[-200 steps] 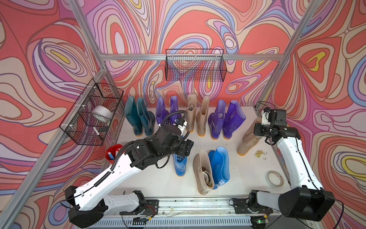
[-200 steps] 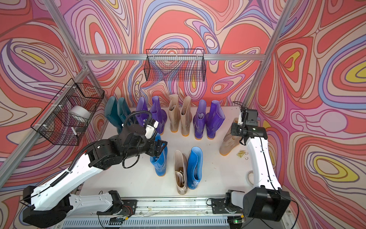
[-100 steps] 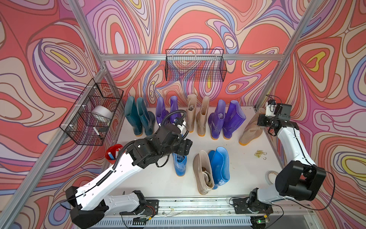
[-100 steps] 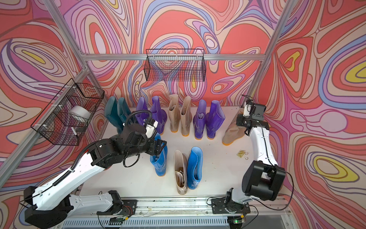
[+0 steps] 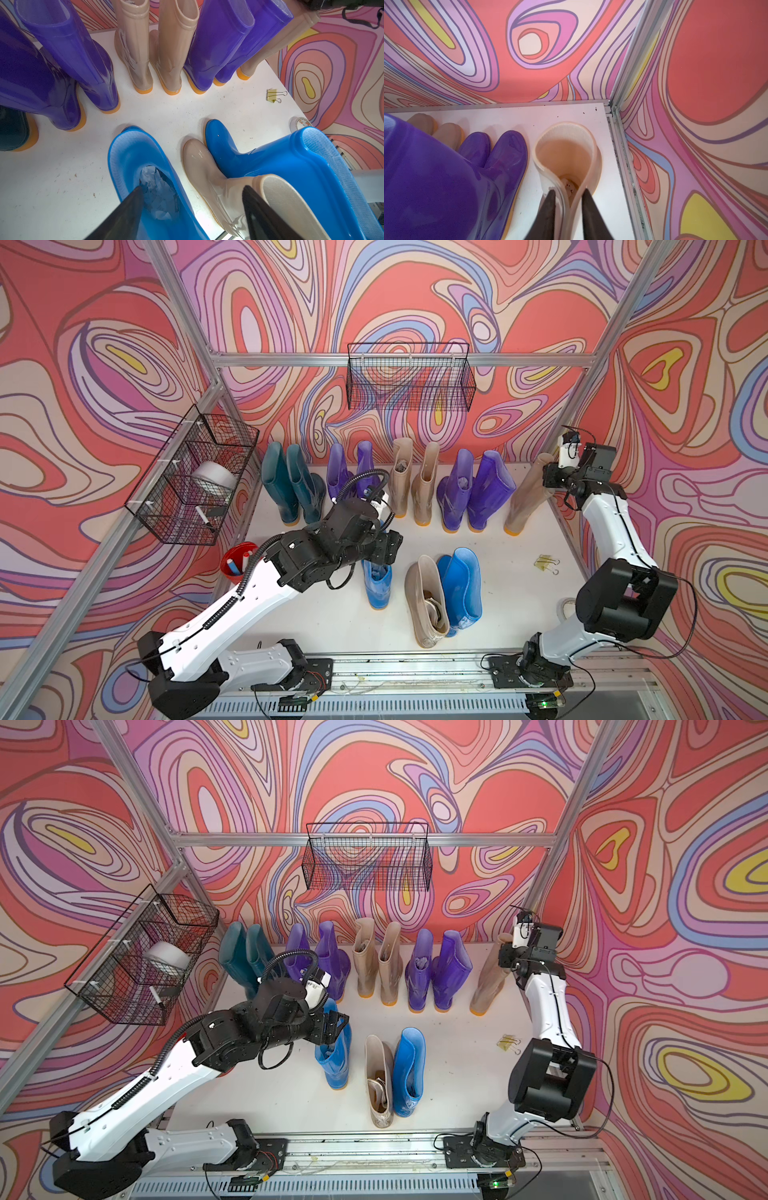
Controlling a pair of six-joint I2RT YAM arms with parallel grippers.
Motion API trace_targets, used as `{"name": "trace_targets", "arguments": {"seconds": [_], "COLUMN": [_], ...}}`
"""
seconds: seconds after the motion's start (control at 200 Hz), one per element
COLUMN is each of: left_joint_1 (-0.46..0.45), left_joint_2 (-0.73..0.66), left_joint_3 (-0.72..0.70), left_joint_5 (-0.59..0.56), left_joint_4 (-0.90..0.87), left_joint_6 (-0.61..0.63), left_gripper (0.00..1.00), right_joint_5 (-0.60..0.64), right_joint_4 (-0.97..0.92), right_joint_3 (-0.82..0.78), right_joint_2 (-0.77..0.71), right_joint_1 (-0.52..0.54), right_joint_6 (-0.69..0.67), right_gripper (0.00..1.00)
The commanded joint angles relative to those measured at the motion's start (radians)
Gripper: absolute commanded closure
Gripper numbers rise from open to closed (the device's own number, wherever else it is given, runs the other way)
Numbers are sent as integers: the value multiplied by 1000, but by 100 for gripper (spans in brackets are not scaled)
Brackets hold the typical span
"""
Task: Match and arrange rain boots in pairs
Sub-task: Place the rain boot at the corner of the board.
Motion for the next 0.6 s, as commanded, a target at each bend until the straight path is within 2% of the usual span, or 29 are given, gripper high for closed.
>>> {"name": "trace_targets", "arguments": {"seconds": [0.0,0.165,0.346,0.596], "left_joint_1": [11,12,12,13], "left_joint_2": [-8,-11,-23,-45], "left_joint_3": [-10,-19,-44,-73], "left_joint_5": [3,8,13,16], "left_joint_4": [14,19,40,55], "left_joint_6": [12,9,6,10], "left_gripper": [23,23,23,23], "right_joint_5": [-4,-36,-45,-54], "right_joint_4": [16,13,-23,-57], "right_joint_3": [9,-14,-48,-170], "right_joint_2": [8,-51,-126,-287], "right_joint_1": [-3,-4,-4,-2], "right_joint_6": [7,57,106,184], "right_gripper": [67,38,26,20]}}
